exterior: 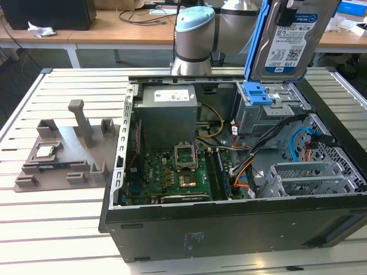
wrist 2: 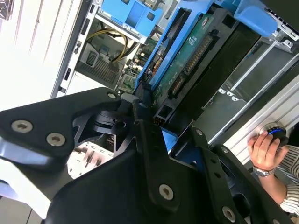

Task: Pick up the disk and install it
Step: 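Pick up the disk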

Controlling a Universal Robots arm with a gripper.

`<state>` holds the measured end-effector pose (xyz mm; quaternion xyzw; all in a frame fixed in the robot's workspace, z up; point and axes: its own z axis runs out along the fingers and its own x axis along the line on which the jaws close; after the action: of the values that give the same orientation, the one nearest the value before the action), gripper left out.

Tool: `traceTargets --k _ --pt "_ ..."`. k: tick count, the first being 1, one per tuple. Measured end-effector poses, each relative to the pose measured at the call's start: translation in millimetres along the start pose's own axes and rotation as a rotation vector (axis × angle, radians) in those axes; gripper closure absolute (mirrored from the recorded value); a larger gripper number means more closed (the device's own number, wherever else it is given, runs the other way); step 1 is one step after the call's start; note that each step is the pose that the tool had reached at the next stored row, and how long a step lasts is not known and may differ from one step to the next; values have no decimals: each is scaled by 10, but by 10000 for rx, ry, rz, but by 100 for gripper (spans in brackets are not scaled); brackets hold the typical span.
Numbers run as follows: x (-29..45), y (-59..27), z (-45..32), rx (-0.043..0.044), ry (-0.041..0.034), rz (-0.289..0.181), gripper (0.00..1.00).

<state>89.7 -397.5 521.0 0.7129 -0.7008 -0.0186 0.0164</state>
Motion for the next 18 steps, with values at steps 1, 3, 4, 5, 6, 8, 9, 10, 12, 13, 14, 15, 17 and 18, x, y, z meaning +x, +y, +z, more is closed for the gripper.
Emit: traceTargets --k 1,3,4,5,6,8,9,10,12,13,14,15,17,18 --pt "14 0 1 0 -1 -1 64" --pt "38 1 1 0 -1 0 64" --pt "50 1 1 -1 -1 -1 64" --pt "60 1 1 0 -1 -1 64" --pt "73 1 2 0 -1 -1 64" --pt "122 1 1 -1 0 0 64" --pt "148 2 1 0 0 0 64" --pt "163 2 1 0 -1 -1 64" --pt "194 3 1 0 -1 0 64" --pt "205 3 1 0 -1 -1 64" --pt "222 3 1 0 0 -1 64" --pt "233 3 1 0 -1 0 64" --pt "399 6 5 0 -1 15 64" --pt "483 7 6 0 -1 17 64"
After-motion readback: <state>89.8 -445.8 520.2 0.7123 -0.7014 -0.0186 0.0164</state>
